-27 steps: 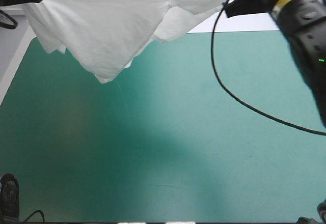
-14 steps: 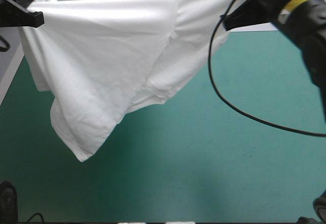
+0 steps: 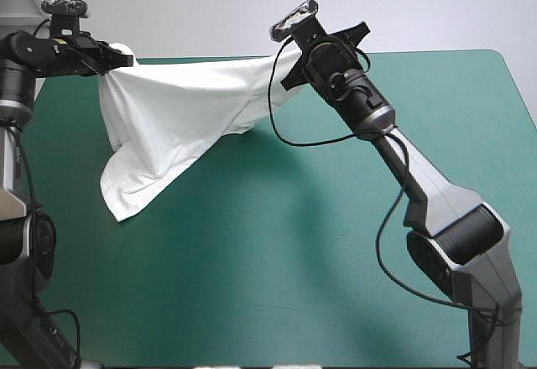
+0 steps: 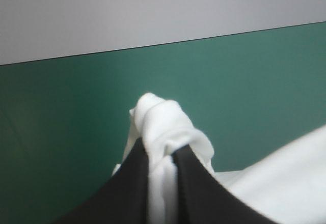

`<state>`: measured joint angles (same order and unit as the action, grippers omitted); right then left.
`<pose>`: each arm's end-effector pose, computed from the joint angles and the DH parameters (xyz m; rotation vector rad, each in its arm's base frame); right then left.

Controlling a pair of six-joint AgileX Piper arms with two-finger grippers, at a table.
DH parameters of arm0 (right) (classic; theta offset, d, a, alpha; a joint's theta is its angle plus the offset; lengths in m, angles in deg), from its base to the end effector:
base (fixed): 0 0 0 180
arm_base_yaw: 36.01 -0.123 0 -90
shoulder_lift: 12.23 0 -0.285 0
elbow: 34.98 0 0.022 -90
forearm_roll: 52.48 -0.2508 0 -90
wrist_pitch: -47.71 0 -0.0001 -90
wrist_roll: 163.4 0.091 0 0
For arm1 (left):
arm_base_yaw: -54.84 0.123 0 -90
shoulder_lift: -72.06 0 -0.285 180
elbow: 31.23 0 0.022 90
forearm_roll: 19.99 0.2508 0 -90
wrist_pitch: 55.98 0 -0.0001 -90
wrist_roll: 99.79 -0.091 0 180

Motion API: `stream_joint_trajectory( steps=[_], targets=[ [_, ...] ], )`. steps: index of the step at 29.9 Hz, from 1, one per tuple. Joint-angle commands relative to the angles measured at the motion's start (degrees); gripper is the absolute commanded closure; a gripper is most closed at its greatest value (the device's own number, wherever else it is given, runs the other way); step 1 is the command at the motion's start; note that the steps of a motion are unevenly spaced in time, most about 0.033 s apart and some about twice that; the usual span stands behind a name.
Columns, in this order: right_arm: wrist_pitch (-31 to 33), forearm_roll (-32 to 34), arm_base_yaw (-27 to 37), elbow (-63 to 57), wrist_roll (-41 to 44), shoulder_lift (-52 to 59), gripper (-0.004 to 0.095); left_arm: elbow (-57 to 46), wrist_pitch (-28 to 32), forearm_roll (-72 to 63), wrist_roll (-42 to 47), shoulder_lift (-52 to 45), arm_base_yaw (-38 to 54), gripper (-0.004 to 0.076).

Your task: Fold the cloth

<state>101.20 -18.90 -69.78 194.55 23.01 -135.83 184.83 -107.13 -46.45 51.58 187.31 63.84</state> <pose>0.4062 0.2229 0.4066 -0.6138 1.9931 -0.2948 0.4313 0.0363 0.3977 0.2364 2.1675 -0.1930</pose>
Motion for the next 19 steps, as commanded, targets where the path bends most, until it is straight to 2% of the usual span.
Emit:
stream_joint_trajectory(
  steps=[1,7,9,12,13,14,16,17,19],
  targets=[
    [-5.74,7.51,1.78,1.41,3.6,-1.12,0.0925,1.31,10.12,-1.99,-0.58,1.4,0.09,0.0705],
    [-8.54,7.85,4.3,1.41,10.27,-6.63,0.0907,1.31,13.31,-2.24,-0.58,9.5,0.09,0.07],
    [-10.45,6.84,4.97,1.41,11.44,-7.3,0.082,1.31,14.05,-2.37,-0.72,11.54,0.09,0.0651],
    [-12.5,3.54,6.04,1.41,11.65,-7.66,0.0553,1.31,14.65,-2.47,-0.72,13.83,0.09,0.044],
    [-12.64,3.24,6.33,1.41,11.9,-7.66,0.0433,1.31,14.82,-2.65,-0.72,14.15,0.09,0.0366],
    [-12.37,3.33,6.58,1.53,12.28,-7.66,0.0317,1.31,15.43,-2.89,-0.6,14.48,0.09,0.0253],
    [-11.1,4.78,6.58,1.64,12.55,-7.11,0.0164,1.54,15.58,-3.01,-0.47,14.48,0.09,0.0117],
    [-10.05,5.52,6.58,1.64,12.55,-6.69,0.012,2.03,15.43,-3.01,-0.47,14.13,0.09,0.0076],
    [-7.7,5.89,6.58,1.64,12.63,-5.19,0.0117,3.77,13.75,-2.43,-0.47,13.14,0.09,0.0066]
  ],
)
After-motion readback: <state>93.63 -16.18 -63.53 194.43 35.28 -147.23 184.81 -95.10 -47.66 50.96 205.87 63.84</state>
